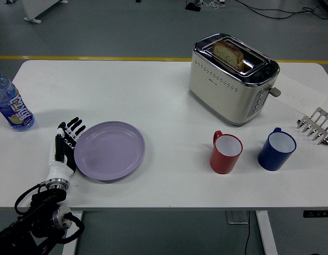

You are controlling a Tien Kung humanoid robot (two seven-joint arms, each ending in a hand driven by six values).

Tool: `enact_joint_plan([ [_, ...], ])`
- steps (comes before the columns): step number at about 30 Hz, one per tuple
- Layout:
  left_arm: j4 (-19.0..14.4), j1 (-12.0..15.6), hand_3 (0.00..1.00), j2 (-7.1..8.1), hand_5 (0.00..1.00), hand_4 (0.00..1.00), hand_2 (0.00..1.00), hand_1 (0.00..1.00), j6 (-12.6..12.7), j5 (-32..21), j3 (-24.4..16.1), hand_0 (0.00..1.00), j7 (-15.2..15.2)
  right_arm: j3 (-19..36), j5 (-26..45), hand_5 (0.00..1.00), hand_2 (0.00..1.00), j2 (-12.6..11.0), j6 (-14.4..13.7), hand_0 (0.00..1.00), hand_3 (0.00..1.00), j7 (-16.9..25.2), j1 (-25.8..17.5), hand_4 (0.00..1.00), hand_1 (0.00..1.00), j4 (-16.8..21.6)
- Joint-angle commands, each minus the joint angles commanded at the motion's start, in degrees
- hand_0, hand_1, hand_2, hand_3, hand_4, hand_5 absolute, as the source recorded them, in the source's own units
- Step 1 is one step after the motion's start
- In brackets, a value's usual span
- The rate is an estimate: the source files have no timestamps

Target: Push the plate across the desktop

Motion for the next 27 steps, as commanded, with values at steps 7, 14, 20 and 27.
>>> enact_joint_plan([
  [7,-0.3,-0.8,0.689,-0.10,0.998,0.423,0.783,0.749,0.1,-1.8,3.3,0.711,-0.2,0.2,-0.5,0.573,0.614,0.0,0.2,0.572,0.598,-0.1,-0.2,0.099,0.533,0.1],
  [14,-1.0,-1.7,0.689,-0.30,0.998,0.422,0.782,0.750,0.2,-3.4,6.3,0.711,-0.4,0.4,-1.0,0.573,0.614,0.0,0.4,0.571,0.598,-0.1,-0.5,0.099,0.533,0.1],
  [20,-1.4,-3.6,0.689,-0.37,0.998,0.421,0.782,0.750,0.3,-5.7,11.1,0.711,-0.6,0.5,-1.2,0.572,0.614,0.0,0.5,0.571,0.598,-0.1,-0.6,0.098,0.533,0.1],
  [27,-1.4,-5.6,0.689,-0.68,0.998,0.421,0.782,0.750,0.5,-7.5,15.0,0.711,-0.8,0.4,-0.9,0.572,0.614,0.0,0.4,0.571,0.599,0.1,-0.3,0.097,0.533,0.1],
])
